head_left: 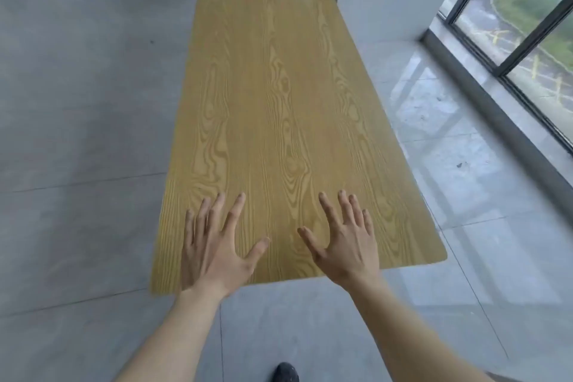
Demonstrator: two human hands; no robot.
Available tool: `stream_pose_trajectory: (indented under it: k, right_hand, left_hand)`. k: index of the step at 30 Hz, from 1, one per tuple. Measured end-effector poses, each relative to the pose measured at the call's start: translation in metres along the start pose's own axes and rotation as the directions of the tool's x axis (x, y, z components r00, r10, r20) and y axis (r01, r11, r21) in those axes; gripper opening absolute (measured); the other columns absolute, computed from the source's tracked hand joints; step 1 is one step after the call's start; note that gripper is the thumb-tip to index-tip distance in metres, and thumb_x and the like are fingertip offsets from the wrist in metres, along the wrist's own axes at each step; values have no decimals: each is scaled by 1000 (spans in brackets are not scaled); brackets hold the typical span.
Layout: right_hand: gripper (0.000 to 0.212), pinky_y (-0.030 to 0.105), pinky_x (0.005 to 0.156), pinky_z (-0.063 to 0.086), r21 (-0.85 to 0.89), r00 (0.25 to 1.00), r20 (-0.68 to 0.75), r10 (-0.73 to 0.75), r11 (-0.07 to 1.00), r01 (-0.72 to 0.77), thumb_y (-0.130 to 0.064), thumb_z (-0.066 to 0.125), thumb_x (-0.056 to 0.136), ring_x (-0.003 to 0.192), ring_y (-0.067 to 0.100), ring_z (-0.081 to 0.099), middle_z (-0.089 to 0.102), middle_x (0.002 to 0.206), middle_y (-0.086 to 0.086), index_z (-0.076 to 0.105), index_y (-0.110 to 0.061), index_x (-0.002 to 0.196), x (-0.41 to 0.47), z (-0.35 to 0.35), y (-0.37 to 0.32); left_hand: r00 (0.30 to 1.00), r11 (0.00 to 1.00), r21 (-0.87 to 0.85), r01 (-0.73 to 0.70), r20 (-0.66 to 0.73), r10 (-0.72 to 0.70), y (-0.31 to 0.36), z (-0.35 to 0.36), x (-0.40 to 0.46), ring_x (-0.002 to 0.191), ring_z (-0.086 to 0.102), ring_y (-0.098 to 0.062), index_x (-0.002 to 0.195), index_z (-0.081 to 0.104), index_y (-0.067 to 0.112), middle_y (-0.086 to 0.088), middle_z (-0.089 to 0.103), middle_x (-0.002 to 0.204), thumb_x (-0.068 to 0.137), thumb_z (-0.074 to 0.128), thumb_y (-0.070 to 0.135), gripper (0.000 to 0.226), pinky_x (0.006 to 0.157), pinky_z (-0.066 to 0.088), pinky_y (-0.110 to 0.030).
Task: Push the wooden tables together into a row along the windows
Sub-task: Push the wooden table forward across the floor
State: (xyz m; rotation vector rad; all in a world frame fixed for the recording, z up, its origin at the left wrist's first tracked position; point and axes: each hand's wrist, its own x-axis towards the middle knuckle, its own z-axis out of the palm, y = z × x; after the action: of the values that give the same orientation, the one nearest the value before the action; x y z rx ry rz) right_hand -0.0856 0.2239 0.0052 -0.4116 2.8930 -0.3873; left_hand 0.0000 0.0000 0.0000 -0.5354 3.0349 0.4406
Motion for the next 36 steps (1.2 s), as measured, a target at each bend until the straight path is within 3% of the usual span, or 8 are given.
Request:
stream_pose_trajectory:
  k: [5, 9, 17, 36]
  right_hand:
    - [86, 52, 130, 5, -33, 994, -97, -53, 998, 50, -86, 19, 93, 161, 26, -3, 10, 174, 7, 15, -37, 164, 3, 37, 14]
    - [84, 54, 129, 4, -56, 989, -120, -85, 995, 79, -84, 22, 95, 161, 28, 0, 13, 174, 8, 20, -36, 164, 4, 62, 26]
    - [77, 55, 128, 10, -103, 967, -232, -110, 991, 88, -76, 28, 97, 160, 30, 11, 24, 171, 9, 33, -33, 161, 5, 79, 32]
    - [80, 57, 127, 13, -128, 958, -257, -129, 987, 98, -78, 34, 93, 159, 33, 16, 29, 169, 11, 40, -30, 158, 22, 80, 35]
  left_hand:
    - [996, 999, -11, -37, -78, 36, -8, 42, -1, 160, 5, -26, 163, 13, 40, -3, 14, 173, 86, 30, 85, 91, 128, -1, -50]
    - [992, 998, -15, -69, -108, 67, -14, 71, 0, 160, 9, -26, 163, 18, 37, -4, 18, 172, 88, 24, 86, 90, 128, 4, -52]
    - [986, 998, 13, -62, -155, 63, -13, 82, 2, 159, 11, -25, 160, 32, 34, -2, 28, 169, 90, 25, 85, 86, 128, 7, -52]
    - [982, 999, 6, -40, -183, 40, -10, 81, 16, 157, 20, -25, 155, 42, 35, 0, 38, 165, 89, 35, 81, 81, 127, 14, -53]
